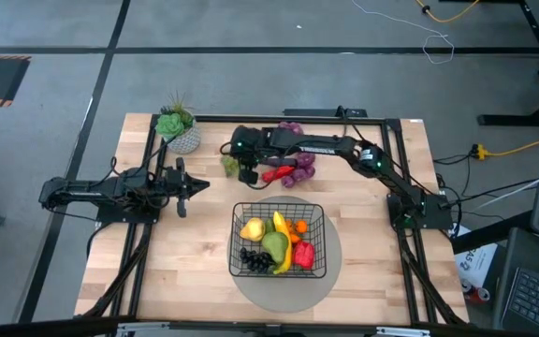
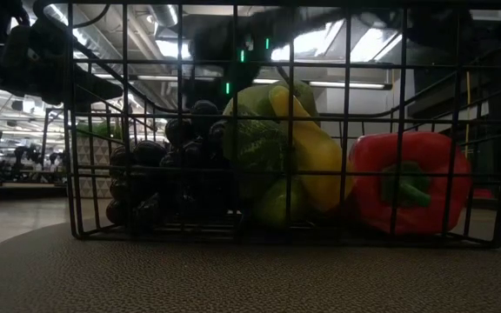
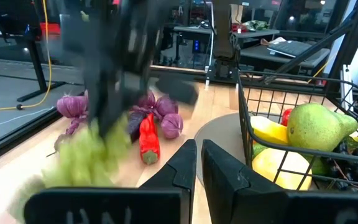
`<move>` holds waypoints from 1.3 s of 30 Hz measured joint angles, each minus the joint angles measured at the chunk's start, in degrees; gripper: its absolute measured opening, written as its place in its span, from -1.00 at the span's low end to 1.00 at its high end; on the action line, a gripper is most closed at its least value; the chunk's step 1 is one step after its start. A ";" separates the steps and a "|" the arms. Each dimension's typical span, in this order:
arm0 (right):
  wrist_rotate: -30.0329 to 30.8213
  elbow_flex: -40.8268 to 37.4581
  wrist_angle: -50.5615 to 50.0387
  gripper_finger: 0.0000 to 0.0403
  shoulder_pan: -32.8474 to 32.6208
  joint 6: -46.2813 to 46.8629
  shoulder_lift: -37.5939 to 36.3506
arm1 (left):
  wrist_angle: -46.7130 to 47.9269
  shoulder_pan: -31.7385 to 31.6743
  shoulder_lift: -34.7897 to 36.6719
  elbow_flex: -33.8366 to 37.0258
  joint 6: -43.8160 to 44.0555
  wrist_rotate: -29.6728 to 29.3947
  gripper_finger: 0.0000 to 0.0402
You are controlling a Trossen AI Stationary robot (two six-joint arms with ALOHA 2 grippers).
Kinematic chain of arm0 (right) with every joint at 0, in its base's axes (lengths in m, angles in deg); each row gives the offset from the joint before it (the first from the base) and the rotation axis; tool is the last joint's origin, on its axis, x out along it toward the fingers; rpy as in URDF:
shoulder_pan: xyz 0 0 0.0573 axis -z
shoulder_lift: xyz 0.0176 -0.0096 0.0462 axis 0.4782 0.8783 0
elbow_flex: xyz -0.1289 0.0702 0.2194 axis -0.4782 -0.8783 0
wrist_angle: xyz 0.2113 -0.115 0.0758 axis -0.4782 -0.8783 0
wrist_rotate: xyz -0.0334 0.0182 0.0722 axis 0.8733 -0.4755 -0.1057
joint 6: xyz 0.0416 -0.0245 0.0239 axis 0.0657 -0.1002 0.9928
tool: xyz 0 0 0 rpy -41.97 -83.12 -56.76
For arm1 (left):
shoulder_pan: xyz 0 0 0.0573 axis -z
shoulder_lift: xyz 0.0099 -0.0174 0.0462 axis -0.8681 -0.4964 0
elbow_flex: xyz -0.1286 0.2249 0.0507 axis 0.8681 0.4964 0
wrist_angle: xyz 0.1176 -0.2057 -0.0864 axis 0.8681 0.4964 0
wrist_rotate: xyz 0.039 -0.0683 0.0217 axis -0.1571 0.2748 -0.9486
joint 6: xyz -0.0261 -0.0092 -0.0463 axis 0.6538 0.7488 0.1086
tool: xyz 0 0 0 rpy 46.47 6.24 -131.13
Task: Build produce basket
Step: Put the green grapes into the wire basket
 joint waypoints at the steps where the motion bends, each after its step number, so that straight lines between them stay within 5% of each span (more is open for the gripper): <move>1: 1.84 2.01 -2.08 -0.97 -0.61 -0.93 -0.82 | 0.02 0.00 -0.02 0.00 0.00 0.02 -0.91; 6: 8.46 12.13 -14.53 -0.98 -3.75 -5.21 -3.58 | 0.02 0.00 -0.01 0.00 0.00 0.00 -0.91; 25: 19.48 6.77 -30.99 -0.99 -16.71 5.55 -36.48 | -0.23 0.00 0.00 0.02 -0.02 0.00 -0.91; 39: 14.37 6.79 -37.33 -0.99 -33.22 19.40 -47.43 | -0.26 0.00 -0.02 0.02 -0.02 0.00 -0.91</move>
